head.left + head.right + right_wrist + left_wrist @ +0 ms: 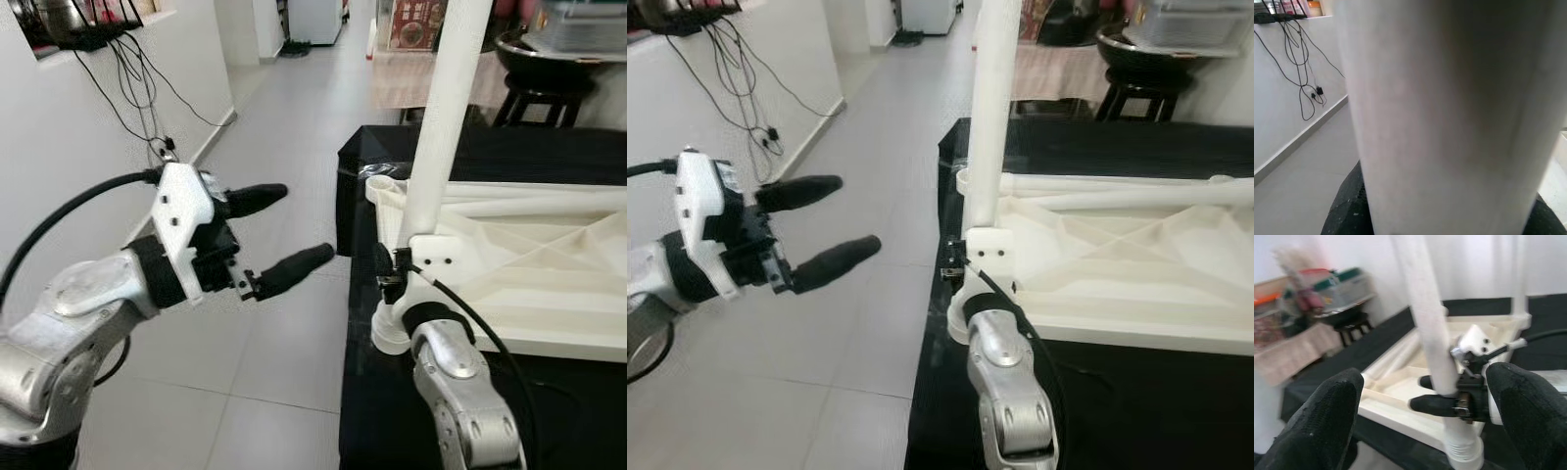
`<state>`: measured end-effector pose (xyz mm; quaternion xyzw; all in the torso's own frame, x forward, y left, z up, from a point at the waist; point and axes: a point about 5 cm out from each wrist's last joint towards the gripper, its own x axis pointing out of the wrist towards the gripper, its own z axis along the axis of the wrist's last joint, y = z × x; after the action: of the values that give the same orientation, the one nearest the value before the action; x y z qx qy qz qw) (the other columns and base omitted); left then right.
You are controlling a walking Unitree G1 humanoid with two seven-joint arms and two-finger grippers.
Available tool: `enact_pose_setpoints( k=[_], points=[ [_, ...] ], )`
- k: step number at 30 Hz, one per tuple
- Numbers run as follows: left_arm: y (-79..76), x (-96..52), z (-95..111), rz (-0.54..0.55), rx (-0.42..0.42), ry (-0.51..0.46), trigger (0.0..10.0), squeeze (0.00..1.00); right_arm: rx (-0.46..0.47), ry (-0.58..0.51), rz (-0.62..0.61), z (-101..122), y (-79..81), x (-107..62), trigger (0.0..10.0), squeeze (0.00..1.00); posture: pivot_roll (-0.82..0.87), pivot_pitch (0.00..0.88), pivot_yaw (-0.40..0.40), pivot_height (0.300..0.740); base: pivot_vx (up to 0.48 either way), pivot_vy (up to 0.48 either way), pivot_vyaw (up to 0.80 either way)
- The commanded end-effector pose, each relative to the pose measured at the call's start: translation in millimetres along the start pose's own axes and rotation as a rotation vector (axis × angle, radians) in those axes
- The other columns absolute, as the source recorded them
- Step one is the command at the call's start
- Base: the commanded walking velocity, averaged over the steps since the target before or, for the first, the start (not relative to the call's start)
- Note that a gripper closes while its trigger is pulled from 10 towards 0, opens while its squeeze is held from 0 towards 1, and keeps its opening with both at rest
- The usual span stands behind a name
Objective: Building children table
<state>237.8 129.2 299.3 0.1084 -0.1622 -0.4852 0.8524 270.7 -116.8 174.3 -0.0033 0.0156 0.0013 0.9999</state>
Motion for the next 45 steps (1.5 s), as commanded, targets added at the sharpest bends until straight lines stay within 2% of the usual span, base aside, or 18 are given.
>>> enact_pose_setpoints(
  k=[1,3,5,8,9,10,12,14,19,20,22,23,24,26,33,37,42,45],
  points=[
    [2.0,1.0,-2,-0.02,-0.002,0.029,10.0,0.0,0.132,0.213,-0.051,-40,2.0,-7.2,10.0,0.0,0.05,0.095,0.095,0.74,0.0,0.0,0.0],
    [4.4,3.9,-2,-0.026,-0.004,0.027,10.0,0.0,0.13,0.215,-0.025,-39,5.0,-7.9,10.0,0.0,0.05,0.098,0.096,0.74,0.0,0.0,0.0],
    [15.4,12.9,1,-0.023,-0.02,0.024,10.0,0.0,0.129,0.214,0.002,-39,9.6,-10.3,10.0,0.0,0.04,0.101,0.101,0.74,0.0,0.0,0.0],
    [21.6,19.3,3,-0.018,-0.035,0.013,10.0,0.0,0.131,0.217,0.013,-39,10.9,-12.0,10.0,0.0,0.04,0.103,0.103,0.74,0.0,0.0,0.0],
    [28.7,26.4,5,-0.01,-0.054,-0.002,10.0,0.0,0.133,0.225,0.027,-40,11.8,-13.6,10.0,0.0,0.04,0.105,0.106,0.74,0.0,0.0,0.0],
    [28.7,26.4,5,-0.01,-0.054,-0.002,10.0,0.0,0.133,0.225,0.027,-40,11.8,-13.6,10.0,0.0,0.04,0.105,0.106,0.74,0.0,0.0,0.0],
    [36.7,38.3,8,-0.015,-0.099,-0.029,10.0,0.0,0.129,0.244,0.077,-41,13.7,-17.0,10.0,0.0,0.03,0.11,0.114,0.74,0.0,0.0,0.0],
    [37.8,42.2,8,-0.025,-0.113,-0.036,10.0,0.0,0.126,0.252,0.11,-42,15.0,-18.2,10.0,0.0,0.03,0.111,0.115,0.74,0.0,0.0,0.0],
    [37.0,50.6,9,-0.062,-0.142,-0.055,10.0,0.0,0.098,0.266,0.178,-43,15.0,-20.6,10.0,0.0,0.02,0.118,0.123,0.74,0.0,0.0,0.0],
    [35.1,54.9,10,-0.087,-0.153,-0.062,10.0,0.0,0.052,0.268,0.228,-45,12.5,-22.6,10.0,0.0,0.02,0.124,0.125,0.74,0.0,0.0,0.0],
    [35.1,54.9,10,-0.087,-0.153,-0.062,10.0,0.0,0.052,0.268,0.228,-45,12.5,-22.6,10.0,0.0,0.02,0.124,0.125,0.74,0.0,0.0,0.0],
    [33.6,57.7,11,-0.103,-0.158,-0.065,10.0,0.0,0.01,0.269,0.266,-46,9.5,-24.3,10.0,0.0,0.02,0.128,0.127,0.74,0.0,0.0,0.0],
    [33.6,57.7,11,-0.103,-0.158,-0.065,10.0,0.0,0.01,0.269,0.266,-46,9.5,-24.3,10.0,0.0,0.02,0.128,0.127,0.74,0.0,0.0,0.0],
    [30.7,63.0,12,-0.14,-0.185,-0.074,10.0,0.0,-0.05,0.28,0.306,-53,0.2,-27.0,10.0,0.0,0.02,0.141,0.135,0.74,0.0,0.0,0.0],
    [26.3,68.2,13,-0.184,-0.213,-0.086,10.0,0.0,-0.058,0.3,0.309,-61,-6.3,-29.5,10.0,0.0,0.03,0.158,0.145,0.74,0.0,0.0,0.0],
    [21.8,71.7,17,-0.209,-0.22,-0.099,10.0,0.0,-0.096,0.268,0.416,-67,-10.0,-33.2,10.0,0.0,0.03,0.164,0.145,0.74,0.0,0.0,0.0],
    [19.6,72.0,17,-0.208,-0.222,-0.105,10.0,0.0,-0.192,0.263,0.486,-76,-17.4,-31.7,10.0,0.0,0.03,0.157,0.146,0.74,0.0,0.0,0.0],
    [17.7,70.6,17,-0.201,-0.228,-0.114,10.0,0.0,-0.27,0.26,0.533,-76,-23.7,-23.2,10.0,0.0,0.03,0.151,0.146,0.74,0.0,0.0,0.0]
  ],
)
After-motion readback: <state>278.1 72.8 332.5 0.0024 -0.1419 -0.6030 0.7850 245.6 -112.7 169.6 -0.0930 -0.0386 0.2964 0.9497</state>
